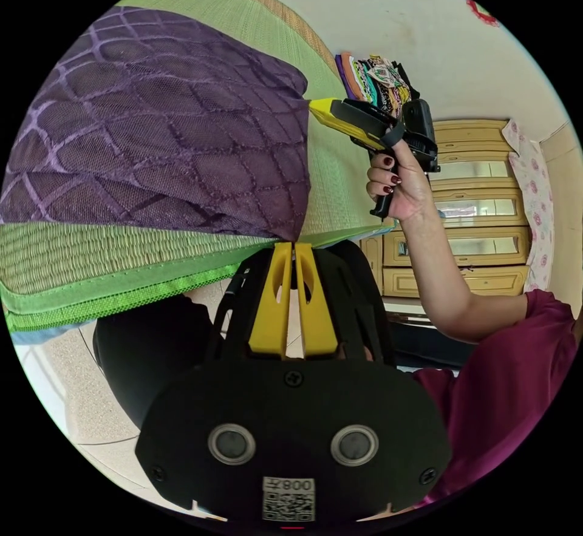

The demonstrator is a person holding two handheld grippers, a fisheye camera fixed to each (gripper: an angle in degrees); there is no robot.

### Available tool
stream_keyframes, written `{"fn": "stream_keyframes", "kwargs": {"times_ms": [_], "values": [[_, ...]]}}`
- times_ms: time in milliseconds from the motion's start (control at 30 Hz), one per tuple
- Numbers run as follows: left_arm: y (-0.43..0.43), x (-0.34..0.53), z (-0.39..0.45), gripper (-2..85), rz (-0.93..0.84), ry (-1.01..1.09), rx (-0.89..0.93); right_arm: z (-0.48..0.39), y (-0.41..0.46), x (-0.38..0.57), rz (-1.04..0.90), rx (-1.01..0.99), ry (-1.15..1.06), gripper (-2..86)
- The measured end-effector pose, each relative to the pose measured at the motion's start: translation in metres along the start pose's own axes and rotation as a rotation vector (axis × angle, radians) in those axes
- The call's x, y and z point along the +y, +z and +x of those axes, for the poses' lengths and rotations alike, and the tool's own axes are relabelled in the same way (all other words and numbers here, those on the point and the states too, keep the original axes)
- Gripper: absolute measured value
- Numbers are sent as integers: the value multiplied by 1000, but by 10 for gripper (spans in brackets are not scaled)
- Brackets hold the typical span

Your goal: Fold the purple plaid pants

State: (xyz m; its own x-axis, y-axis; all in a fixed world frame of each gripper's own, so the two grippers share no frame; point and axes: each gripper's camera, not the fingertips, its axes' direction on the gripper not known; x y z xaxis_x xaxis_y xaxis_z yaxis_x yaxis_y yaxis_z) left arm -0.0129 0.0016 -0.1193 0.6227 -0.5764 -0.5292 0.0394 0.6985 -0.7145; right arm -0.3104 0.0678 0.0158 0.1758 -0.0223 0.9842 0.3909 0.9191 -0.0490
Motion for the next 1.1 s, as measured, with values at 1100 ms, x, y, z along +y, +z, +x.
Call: {"fn": "stream_keyframes", "kwargs": {"times_ms": [1100], "values": [[2, 53, 60, 5, 26, 65, 3, 96, 63, 172, 91, -435, 229, 92]]}}
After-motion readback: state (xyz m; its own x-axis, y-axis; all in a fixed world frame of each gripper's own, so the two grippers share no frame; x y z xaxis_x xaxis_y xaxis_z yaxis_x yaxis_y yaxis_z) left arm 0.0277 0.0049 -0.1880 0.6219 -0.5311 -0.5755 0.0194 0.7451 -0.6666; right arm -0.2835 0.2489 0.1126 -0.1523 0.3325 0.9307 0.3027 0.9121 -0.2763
